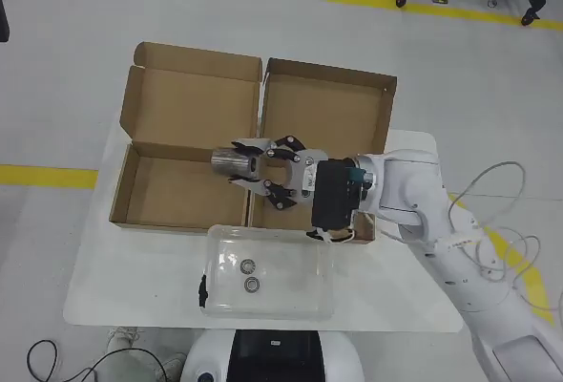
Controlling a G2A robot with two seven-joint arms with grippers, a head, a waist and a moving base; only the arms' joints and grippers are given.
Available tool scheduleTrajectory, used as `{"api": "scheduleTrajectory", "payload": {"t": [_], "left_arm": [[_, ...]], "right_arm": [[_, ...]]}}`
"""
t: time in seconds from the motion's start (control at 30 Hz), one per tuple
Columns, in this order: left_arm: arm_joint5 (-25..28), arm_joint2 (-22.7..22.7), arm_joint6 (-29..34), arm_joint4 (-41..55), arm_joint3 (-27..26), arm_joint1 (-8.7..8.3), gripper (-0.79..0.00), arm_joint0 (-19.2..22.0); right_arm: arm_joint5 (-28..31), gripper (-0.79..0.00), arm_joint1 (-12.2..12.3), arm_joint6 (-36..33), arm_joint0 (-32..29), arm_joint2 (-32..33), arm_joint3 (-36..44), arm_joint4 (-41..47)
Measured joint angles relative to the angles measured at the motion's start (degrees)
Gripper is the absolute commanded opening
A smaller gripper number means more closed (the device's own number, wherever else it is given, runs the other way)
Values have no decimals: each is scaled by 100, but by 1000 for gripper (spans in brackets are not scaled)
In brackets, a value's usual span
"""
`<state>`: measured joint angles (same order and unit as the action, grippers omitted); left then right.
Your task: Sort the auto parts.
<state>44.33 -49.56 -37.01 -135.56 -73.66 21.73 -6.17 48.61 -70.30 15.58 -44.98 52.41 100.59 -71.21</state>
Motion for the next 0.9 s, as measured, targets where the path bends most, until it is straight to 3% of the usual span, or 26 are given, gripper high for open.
{"api": "scheduleTrajectory", "payload": {"t": [0.17,0.33,0.53,0.9], "left_arm": [[0,0,0,0,0,0,0,0],[0,0,0,0,0,0,0,0],[0,0,0,0,0,0,0,0],[0,0,0,0,0,0,0,0]], "right_arm": [[10,-785,-23,1068,-116,38,-53,-246],[-114,-785,-40,1605,-189,58,-27,-535],[-274,-785,-22,1784,-388,230,35,-577],[-477,-785,55,1112,-747,600,249,-775]]}}
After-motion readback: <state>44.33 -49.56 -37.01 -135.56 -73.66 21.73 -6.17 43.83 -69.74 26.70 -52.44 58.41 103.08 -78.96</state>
